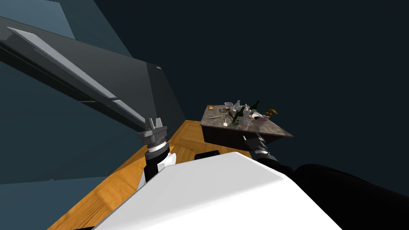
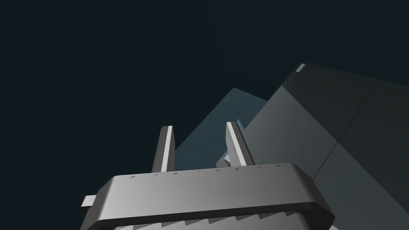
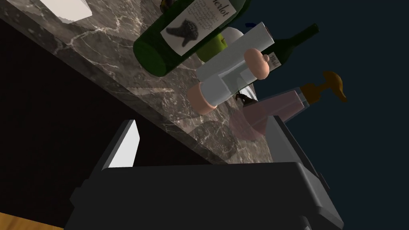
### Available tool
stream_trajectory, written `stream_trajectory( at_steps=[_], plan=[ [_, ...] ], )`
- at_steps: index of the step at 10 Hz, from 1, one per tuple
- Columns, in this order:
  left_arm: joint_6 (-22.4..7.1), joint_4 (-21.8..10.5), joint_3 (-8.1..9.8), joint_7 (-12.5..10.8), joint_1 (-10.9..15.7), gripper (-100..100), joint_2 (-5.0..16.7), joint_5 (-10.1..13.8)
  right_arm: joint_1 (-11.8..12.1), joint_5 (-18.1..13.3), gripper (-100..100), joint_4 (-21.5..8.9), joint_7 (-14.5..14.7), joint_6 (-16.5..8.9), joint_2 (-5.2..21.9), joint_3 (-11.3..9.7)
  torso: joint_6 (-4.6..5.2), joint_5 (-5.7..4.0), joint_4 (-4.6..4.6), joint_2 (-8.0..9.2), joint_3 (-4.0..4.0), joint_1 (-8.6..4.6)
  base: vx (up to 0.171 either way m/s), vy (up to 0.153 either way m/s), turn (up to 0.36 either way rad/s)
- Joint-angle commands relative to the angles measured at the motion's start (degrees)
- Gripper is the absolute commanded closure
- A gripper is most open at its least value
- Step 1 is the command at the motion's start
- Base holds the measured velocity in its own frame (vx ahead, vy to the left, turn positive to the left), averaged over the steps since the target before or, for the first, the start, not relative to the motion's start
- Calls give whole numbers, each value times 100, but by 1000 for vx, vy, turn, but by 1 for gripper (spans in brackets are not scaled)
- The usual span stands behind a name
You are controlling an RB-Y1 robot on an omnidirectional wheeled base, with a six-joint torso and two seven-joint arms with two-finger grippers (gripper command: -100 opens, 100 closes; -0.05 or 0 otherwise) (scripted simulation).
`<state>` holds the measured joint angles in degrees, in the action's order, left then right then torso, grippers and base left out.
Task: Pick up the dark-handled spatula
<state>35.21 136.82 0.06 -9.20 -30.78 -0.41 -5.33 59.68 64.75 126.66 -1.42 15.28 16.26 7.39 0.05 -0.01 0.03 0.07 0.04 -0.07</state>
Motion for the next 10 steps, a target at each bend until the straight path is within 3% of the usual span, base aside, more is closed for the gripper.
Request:
stream_trajectory(
  at_steps=[1, 4, 5, 8, 9, 10],
  plan=[
    [0, 0, 0, 0, 0, 0, 0, 0, 286, 286, -100, -69, -24, -87, 156, 80, 0, 0, 0, 0, 0, 0, 3, 40, 325],
    [0, 0, 0, 0, 0, 0, 0, 0, 296, 766, -100, -69, -24, -87, 156, 80, 1, 1, 0, 0, 0, 3, 1, 19, 79],
    [0, 0, 0, 0, 0, 0, 0, 0, 582, 937, -100, -147, -53, -175, 311, 149, 0, 0, 0, 0, 0, -1, 3, 39, 392],
    [0, 0, 0, 0, 0, 0, 0, 0, 589, 1445, -100, -147, -53, -175, 311, 149, 2, 0, 0, -2, -1, 3, 5, 17, 58],
    [0, 0, 0, 0, 0, 0, 0, 0, 871, 1622, -100, -229, -92, -263, 466, 215, 1, 0, 0, 0, 0, 0, 12, 32, 400],
    [0, 0, -1, 0, 1, 0, 0, 0, 884, 1807, -100, -229, -92, -263, 466, 215, -6, 1, 0, -3, -2, 4, 16, 23, 228]
  ],
)
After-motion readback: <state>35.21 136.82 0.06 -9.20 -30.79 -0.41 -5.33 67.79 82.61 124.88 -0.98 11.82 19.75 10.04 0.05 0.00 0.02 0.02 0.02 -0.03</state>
